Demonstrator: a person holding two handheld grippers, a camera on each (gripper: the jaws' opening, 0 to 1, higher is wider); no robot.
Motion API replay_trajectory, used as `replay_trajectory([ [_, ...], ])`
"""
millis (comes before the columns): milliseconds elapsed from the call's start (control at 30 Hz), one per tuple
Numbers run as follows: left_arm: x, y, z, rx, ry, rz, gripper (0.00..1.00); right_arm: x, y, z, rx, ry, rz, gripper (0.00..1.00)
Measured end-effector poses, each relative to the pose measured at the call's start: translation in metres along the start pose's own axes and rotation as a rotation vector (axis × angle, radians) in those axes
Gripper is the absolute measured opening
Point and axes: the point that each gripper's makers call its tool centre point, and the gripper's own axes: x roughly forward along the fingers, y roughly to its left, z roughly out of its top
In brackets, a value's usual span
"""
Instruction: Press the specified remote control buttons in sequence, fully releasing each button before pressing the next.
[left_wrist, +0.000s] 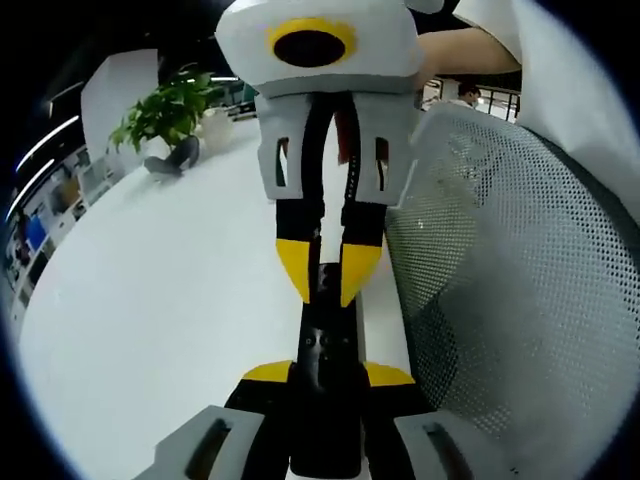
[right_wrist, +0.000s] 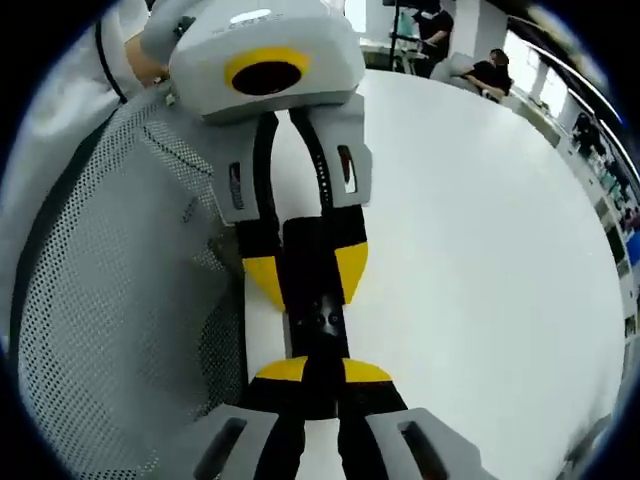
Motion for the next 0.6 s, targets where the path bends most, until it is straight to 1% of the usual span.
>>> replay_trajectory([
  [33, 0.0, 0.0, 0.0001, 0.0, -0.002, -0.001, 0.24, -0.0002, -0.0005, -0.0005, 0.003, -0.003, 0.0, 0.07],
  [67, -0.0001, 0.0001, 0.0001, 0.0, -0.005, -0.002, 0.24, -0.0011, -0.0018, -0.001, 0.029, -0.03, 0.002, 0.07],
  [100, -0.0002, 0.0002, 0.0001, 0.0, -0.008, -0.002, 0.24, -0.0015, -0.0024, -0.0004, 0.049, -0.071, 0.001, 0.07],
  [133, -0.0002, 0.0002, 0.0001, 0.0, -0.009, -0.002, 0.24, -0.002, -0.0015, -0.0013, 0.033, -0.084, -0.003, 0.07],
  [167, -0.0002, 0.0003, 0.0002, -0.002, -0.012, -0.002, 0.24, -0.0022, -0.0016, -0.0004, -0.034, -0.102, -0.015, 0.08],
  [200, -0.0001, 0.0003, 0.0001, -0.002, -0.014, -0.001, 0.24, -0.0027, -0.0007, -0.0001, -0.123, -0.126, -0.038, 0.08],
  [233, 0.0001, 0.0002, 0.0002, -0.004, -0.018, -0.001, 0.24, -0.002, 0.0017, 0.002, -0.147, -0.153, -0.036, 0.08],
  [267, 0.0001, 0.0001, 0.0003, -0.004, -0.019, 0.0, 0.24, -0.0021, 0.0017, 0.001, -0.136, -0.164, -0.033, 0.08],
  [333, 0.0002, 0.0001, 0.0003, -0.003, -0.019, -0.001, 0.24, -0.002, 0.0005, -0.0006, -0.126, -0.165, -0.014, 0.08],
  [433, 0.0003, -0.0001, 0.0002, -0.002, -0.018, -0.004, 0.24, -0.0004, 0.002, 0.0025, -0.253, -0.131, 0.025, 0.08],
  [567, 0.0003, -0.0001, 0.0001, -0.001, -0.017, -0.004, 0.24, 0.0011, 0.0014, 0.0045, -0.246, -0.083, 0.066, 0.08],
  [600, 0.0002, -0.0001, 0.0, -0.003, -0.018, -0.004, 0.24, 0.0012, 0.0015, 0.0038, -0.223, -0.066, 0.076, 0.08],
])
